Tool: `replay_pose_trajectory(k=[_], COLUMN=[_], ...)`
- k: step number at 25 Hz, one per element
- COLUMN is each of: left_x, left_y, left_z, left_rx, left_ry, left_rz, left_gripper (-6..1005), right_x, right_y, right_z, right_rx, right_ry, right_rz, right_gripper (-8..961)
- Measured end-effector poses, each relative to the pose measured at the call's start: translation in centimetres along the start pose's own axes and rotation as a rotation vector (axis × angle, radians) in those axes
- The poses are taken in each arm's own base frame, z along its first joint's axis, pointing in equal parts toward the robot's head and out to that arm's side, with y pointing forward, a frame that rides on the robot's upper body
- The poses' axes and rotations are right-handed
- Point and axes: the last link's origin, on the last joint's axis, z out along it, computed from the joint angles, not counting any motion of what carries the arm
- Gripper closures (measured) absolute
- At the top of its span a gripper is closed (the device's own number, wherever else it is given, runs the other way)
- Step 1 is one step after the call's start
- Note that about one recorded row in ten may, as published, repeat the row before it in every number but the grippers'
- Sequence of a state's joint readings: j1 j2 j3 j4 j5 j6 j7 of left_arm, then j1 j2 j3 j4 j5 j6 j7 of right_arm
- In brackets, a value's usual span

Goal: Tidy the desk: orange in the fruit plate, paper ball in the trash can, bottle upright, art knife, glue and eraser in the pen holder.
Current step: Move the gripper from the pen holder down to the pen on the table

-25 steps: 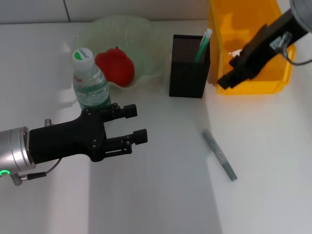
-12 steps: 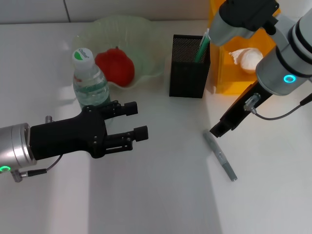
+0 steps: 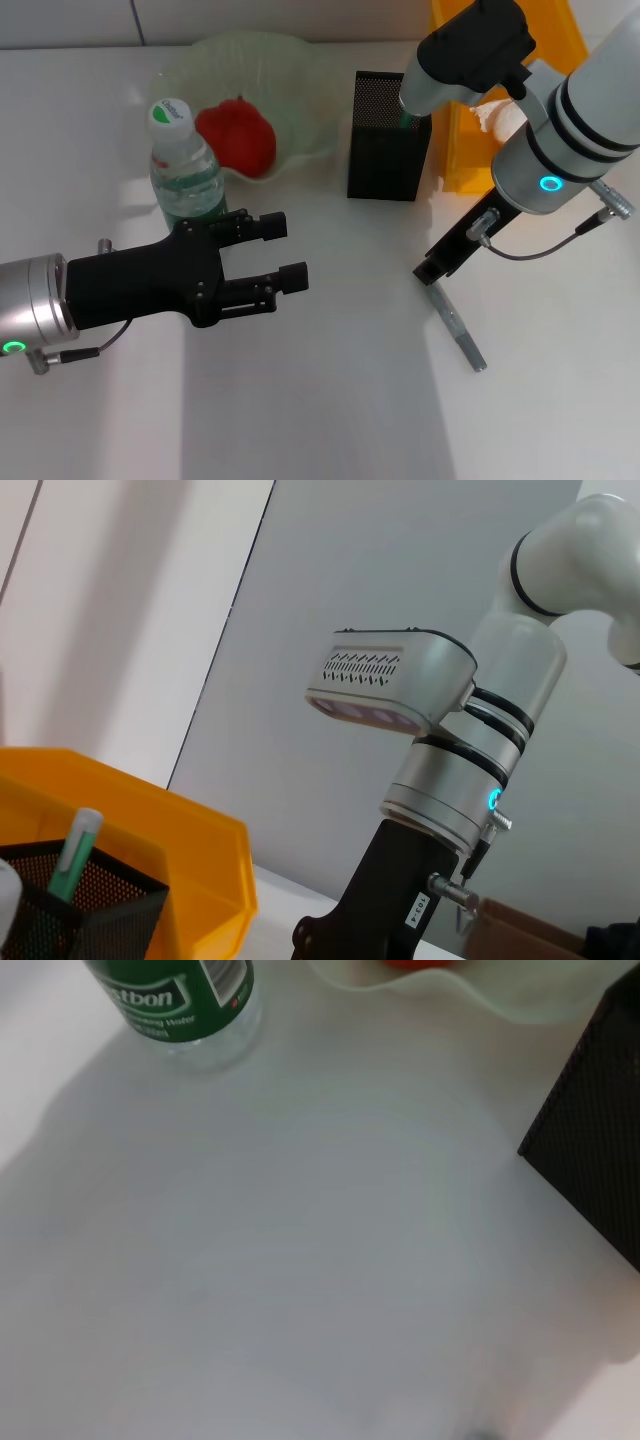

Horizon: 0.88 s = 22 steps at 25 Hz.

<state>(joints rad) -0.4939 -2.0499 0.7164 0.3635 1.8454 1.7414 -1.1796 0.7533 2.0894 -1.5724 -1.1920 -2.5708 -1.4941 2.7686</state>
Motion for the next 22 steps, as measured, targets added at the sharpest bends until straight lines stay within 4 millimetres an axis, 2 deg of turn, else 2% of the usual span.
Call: replay_pose_trajectory(k=[22], left_x=[-0.1], left_y=[-0.1], left_z=[0.4], left_rx=[0.004], left_ry=[-0.004], left_rz=[0.005], left_gripper=[245], right_x=[0.2], right_y=[-0.9], right_z=[2.3], right_rx=[0.022], right_ry=[0.005], right_rz=[0.027], right_gripper=[604])
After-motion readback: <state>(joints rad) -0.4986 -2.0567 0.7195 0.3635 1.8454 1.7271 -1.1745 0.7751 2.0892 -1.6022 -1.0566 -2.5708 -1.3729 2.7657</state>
